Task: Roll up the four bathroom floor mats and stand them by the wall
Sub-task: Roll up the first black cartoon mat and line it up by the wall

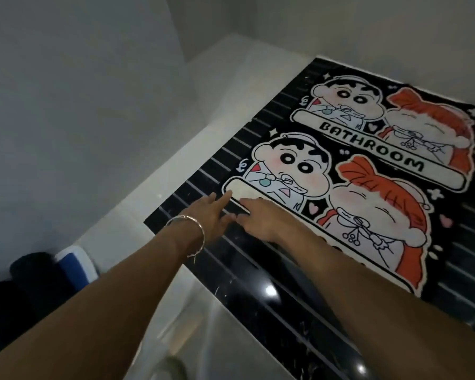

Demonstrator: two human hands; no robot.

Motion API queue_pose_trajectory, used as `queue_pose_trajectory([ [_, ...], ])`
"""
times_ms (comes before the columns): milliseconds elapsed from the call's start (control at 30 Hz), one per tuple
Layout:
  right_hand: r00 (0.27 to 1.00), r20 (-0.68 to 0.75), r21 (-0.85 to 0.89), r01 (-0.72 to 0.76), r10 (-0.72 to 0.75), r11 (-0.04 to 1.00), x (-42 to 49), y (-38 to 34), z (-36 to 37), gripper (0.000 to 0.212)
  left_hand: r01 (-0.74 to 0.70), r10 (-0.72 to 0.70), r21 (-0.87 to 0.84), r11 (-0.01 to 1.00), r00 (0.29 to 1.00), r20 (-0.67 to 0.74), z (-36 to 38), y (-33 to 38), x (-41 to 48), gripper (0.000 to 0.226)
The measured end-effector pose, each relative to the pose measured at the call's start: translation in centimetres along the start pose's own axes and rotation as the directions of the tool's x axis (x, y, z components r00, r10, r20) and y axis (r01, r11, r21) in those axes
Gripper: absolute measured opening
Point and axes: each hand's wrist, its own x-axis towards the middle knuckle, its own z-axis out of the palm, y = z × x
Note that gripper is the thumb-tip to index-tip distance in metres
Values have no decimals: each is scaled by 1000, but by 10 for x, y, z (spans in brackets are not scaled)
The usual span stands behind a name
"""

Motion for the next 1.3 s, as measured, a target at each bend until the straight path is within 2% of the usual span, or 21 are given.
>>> queue_pose_trajectory([
  [233,979,-66,-83,-197,191,977,26,31,-34,52,-278,279,-17,960,960,14,-27,29,91,61],
  [333,951,-25,-106,-309,308,945,27,37,-43,55,-375,378,-70,924,925,31,-35,46,108,59],
  [433,914,20,-174,-397,406,901,17,42,-61,51,-422,431,-90,902,895,120,-32,53,111,59],
  [533,907,-22,-176,-418,421,891,15,56,-93,44,-429,425,-37,903,874,235,-26,75,121,61],
  [600,916,-39,-130,-400,398,907,22,84,-110,45,-423,412,-4,906,879,242,-19,104,141,60],
  [700,918,-36,-96,-397,396,913,28,144,-114,51,-420,383,105,901,887,259,2,157,175,63],
  [833,902,16,-172,-422,431,890,29,240,-118,49,-406,352,154,901,890,291,53,205,207,71],
  [967,841,27,-87,-537,541,839,37,310,-124,64,-256,199,88,963,888,414,95,193,213,88],
  [1067,850,63,-135,-511,522,849,51,328,-108,78,-213,119,170,962,890,441,111,173,204,96],
  [1300,943,-40,-305,-326,330,895,129,305,-78,109,-121,5,302,946,934,357,106,167,211,118],
])
